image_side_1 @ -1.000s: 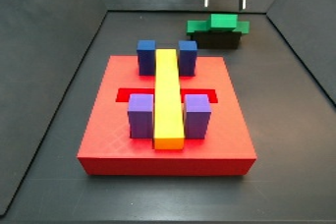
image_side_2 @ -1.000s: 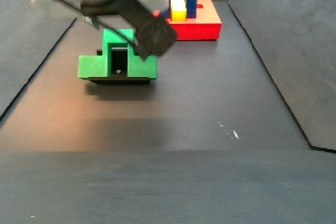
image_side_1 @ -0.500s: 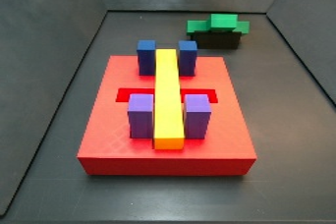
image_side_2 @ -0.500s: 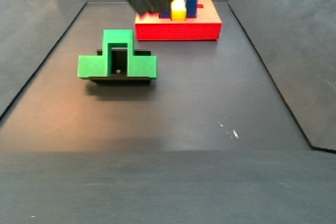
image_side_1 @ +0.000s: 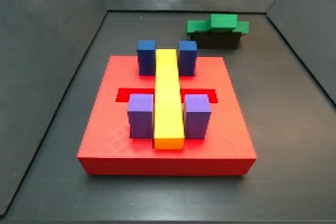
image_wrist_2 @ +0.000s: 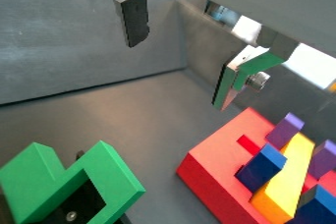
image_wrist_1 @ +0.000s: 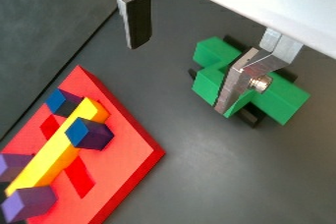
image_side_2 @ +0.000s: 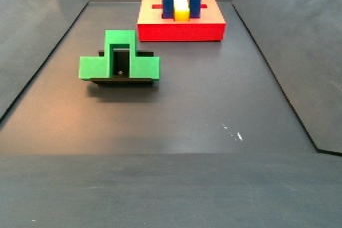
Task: Pick up the green object. Move up. Place the green object on the fixture. Regrasp the green object. Move to above the board. Insert the green object.
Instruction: Regrasp the green object.
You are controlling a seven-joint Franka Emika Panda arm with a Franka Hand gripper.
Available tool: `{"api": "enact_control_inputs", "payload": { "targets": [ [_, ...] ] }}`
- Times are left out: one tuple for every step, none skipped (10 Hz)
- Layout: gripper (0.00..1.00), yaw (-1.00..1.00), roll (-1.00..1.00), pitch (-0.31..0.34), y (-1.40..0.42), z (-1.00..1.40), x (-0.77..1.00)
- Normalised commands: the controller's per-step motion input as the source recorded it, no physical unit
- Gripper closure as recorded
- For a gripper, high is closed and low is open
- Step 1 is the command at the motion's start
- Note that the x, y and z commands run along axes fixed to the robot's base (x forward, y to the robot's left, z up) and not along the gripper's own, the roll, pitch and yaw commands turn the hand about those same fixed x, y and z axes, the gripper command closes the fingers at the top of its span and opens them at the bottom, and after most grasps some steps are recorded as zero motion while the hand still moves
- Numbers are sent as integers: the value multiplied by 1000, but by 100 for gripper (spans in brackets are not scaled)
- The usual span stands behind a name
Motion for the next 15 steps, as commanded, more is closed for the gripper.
{"api": "enact_control_inputs", "payload": {
  "targets": [
    [0,94,897,134,-340,217,0],
    [0,97,909,146,-337,194,11],
    [0,117,906,166,-303,186,43],
    [0,151,1000,240,-269,114,143],
    [0,0,1000,89,-286,20,486],
    [0,0,1000,43,-254,0,680],
    [0,0,1000,0,-186,-31,814],
    [0,0,1000,0,-149,-63,911],
    [0,0,1000,0,-154,-69,920],
    [0,-6,1000,0,-169,-60,880],
    [0,-3,1000,0,-149,-63,800],
    [0,0,1000,0,-111,-43,740],
    [0,0,969,0,-49,-31,666],
    [0,0,926,0,-11,0,591],
    [0,-26,734,0,0,37,631]
  ]
}}
